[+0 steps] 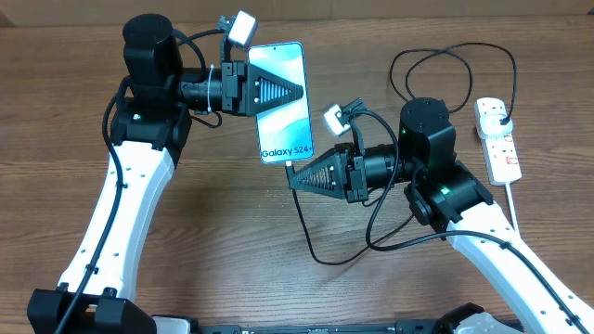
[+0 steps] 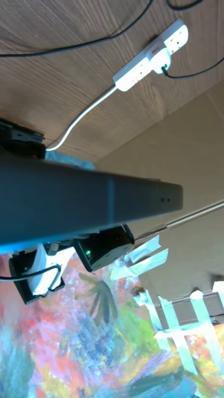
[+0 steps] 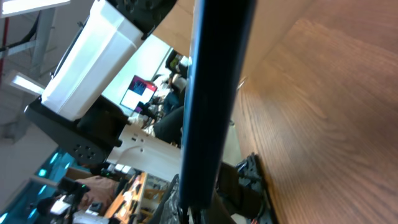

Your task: Plug charger to phone and switch on socket

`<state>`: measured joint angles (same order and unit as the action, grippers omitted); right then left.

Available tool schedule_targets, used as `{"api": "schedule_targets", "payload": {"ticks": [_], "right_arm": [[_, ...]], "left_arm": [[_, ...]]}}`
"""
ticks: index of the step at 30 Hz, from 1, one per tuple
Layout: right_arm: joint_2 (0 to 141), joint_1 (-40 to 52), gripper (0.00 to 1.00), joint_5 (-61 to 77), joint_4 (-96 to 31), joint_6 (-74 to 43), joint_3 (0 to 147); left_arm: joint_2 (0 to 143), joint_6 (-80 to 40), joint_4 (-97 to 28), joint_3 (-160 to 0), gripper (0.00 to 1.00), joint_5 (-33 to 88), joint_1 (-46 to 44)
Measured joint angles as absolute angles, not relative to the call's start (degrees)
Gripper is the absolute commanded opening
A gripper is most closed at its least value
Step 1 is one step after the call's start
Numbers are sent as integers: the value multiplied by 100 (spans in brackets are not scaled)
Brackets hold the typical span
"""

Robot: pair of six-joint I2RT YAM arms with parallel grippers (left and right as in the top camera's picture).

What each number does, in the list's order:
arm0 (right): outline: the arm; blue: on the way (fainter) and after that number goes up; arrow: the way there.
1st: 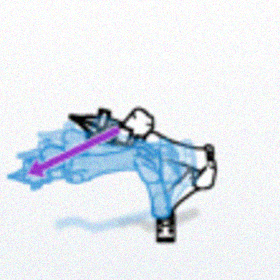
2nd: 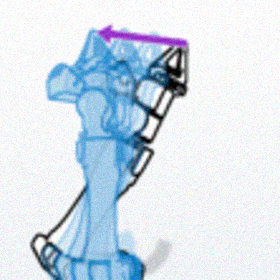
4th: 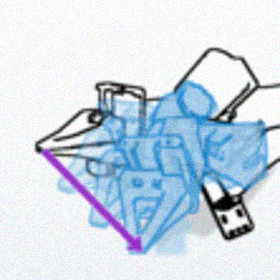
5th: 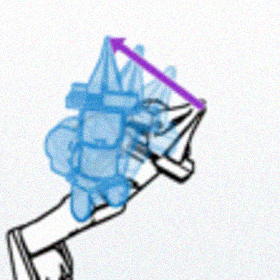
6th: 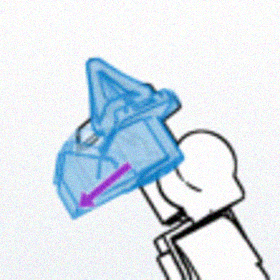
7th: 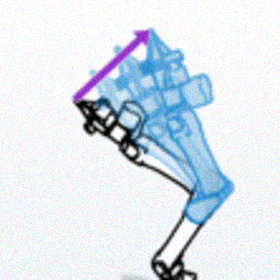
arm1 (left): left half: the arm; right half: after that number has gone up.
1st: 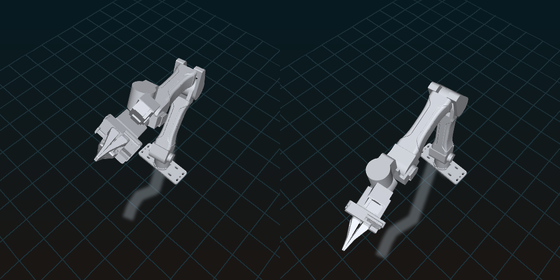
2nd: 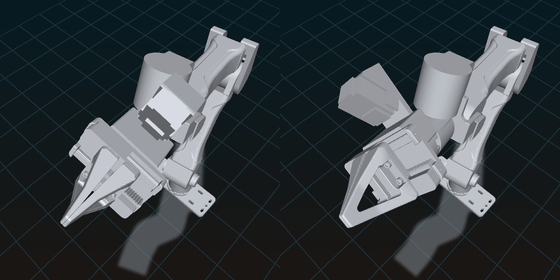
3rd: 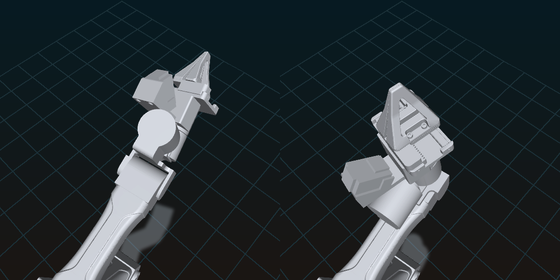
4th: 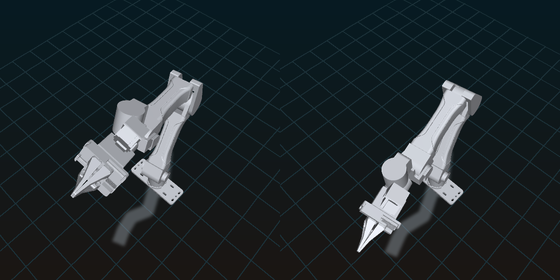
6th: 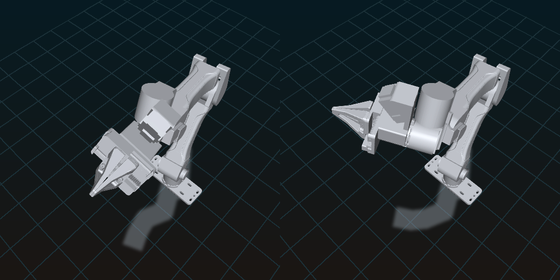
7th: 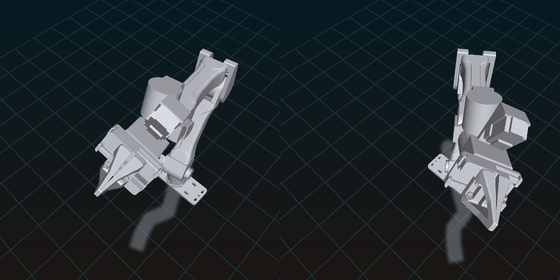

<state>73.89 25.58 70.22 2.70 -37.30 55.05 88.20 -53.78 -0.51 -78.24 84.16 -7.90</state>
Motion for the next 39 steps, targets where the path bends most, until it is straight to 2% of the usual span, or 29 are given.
{"api": "schedule_targets", "payload": {"ticks": [39], "right_arm": [[7387, 2587, 4, 6781, 561, -4136, 5426]], "left_arm": [[8820, -4930, -541, -7839, 4, 8383, -851]]}}
